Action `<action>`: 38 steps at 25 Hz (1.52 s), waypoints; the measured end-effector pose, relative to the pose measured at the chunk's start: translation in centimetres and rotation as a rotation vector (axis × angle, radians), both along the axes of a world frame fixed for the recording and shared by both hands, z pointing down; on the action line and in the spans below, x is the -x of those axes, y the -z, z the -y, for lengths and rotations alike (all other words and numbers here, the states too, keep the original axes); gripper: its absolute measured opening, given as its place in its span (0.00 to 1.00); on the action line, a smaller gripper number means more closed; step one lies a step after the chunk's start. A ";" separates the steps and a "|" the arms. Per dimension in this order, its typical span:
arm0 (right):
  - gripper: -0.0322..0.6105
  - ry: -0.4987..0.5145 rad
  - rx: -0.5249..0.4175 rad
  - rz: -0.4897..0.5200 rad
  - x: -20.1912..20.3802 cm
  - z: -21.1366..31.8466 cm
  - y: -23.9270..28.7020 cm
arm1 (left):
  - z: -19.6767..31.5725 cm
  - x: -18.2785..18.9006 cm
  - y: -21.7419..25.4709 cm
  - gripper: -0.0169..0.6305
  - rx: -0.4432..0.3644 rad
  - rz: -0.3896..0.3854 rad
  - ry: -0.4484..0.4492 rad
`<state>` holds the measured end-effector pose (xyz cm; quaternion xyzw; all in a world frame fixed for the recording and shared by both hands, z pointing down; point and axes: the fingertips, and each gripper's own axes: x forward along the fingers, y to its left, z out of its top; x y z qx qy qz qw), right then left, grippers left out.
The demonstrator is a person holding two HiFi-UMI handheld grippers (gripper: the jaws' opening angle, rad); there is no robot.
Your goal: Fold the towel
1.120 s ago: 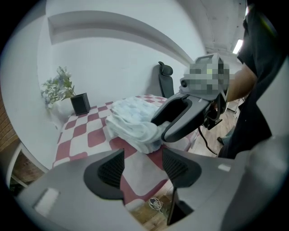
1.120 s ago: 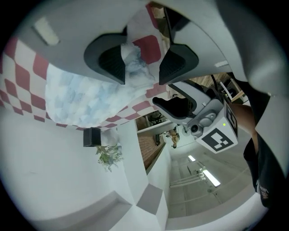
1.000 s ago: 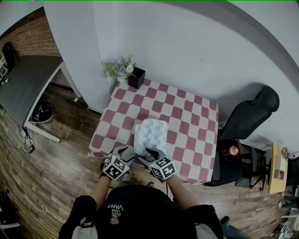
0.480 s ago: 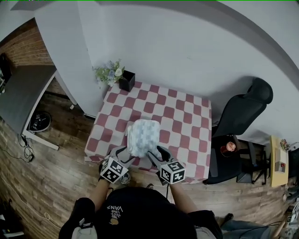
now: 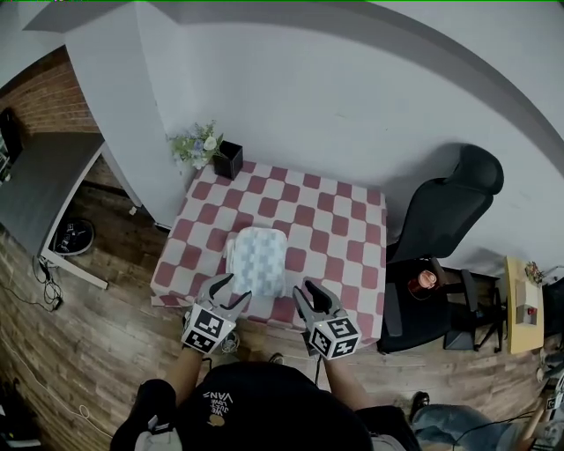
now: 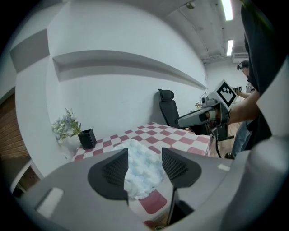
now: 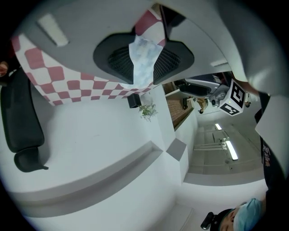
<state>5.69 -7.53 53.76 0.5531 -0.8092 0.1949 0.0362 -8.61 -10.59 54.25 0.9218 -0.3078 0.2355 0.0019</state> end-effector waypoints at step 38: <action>0.06 -0.088 0.039 0.004 4.0 -8.3 0.1 | -9.1 4.6 1.4 0.03 -0.013 -0.069 -0.008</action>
